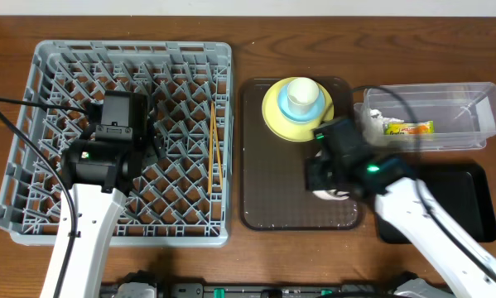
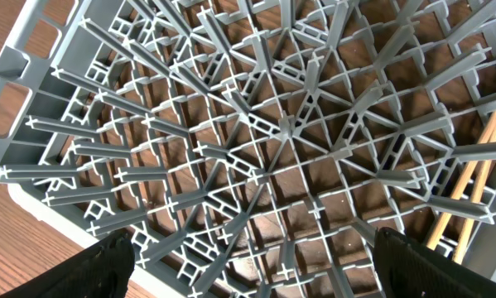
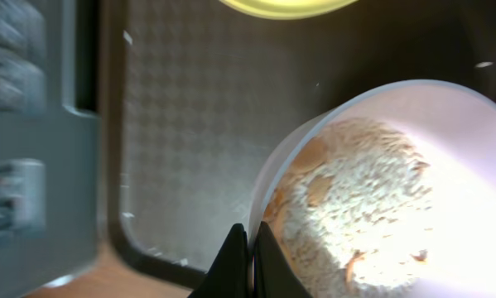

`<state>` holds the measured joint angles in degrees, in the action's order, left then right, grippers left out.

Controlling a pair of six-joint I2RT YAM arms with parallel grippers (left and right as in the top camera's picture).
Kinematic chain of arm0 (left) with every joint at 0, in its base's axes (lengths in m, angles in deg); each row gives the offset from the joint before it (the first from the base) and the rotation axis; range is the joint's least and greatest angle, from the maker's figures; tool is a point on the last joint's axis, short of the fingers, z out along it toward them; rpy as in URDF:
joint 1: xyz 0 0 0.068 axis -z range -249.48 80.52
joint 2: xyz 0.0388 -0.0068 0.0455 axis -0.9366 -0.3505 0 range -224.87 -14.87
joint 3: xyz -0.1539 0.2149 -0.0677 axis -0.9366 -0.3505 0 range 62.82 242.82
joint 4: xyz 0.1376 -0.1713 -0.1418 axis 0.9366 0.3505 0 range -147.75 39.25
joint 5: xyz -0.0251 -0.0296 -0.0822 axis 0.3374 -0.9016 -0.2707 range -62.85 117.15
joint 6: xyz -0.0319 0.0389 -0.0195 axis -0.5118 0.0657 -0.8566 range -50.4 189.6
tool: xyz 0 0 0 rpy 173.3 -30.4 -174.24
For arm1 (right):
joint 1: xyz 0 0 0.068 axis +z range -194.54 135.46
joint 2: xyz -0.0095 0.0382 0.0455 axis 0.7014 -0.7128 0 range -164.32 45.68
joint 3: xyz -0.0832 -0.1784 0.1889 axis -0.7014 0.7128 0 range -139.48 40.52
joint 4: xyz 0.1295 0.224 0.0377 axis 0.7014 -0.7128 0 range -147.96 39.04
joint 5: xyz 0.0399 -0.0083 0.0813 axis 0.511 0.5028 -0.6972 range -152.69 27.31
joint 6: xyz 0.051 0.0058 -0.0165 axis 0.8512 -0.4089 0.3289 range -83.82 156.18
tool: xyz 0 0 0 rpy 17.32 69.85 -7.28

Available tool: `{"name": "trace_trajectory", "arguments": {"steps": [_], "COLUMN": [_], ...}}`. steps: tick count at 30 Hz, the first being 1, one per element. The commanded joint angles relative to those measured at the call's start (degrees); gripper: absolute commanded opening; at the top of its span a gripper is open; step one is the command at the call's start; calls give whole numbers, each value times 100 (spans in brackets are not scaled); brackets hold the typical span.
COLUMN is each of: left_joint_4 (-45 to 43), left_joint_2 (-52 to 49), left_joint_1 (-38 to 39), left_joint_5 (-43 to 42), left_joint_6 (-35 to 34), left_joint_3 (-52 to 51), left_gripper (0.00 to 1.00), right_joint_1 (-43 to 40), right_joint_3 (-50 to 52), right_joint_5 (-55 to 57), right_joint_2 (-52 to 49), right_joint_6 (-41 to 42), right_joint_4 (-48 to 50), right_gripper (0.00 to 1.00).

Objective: Sort waste into correct bins and load items into the dishwasher rack
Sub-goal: 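Lift the pink bowl and carry it over the black tray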

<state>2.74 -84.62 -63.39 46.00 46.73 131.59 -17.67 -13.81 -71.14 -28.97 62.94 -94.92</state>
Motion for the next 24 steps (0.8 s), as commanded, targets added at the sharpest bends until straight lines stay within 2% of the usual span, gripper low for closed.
{"name": "trace_trajectory", "arguments": {"steps": [1,10,17,24], "left_joint_4": [31,31,31,31], "left_joint_2": [-11,-11,-11,-13], "left_joint_1": [-24,-24,-24,-24], "left_joint_5": [116,116,116,116], "left_joint_6": [-33,-33,-33,-33], "left_joint_3": [-31,-31,-31,-31], "left_gripper": [93,93,93,93], "right_joint_1": [-616,-2133,-3237,-4059], "right_joint_3": [-142,-140,-140,-94], "right_joint_5": [-625,13,-236,-938], "right_joint_2": [612,1969,2555,2590], "right_joint_6": [50,-485,-389,-391], "right_joint_4": [-219,-1360,-1137,-938], "right_gripper": [1,1,1,1]}}
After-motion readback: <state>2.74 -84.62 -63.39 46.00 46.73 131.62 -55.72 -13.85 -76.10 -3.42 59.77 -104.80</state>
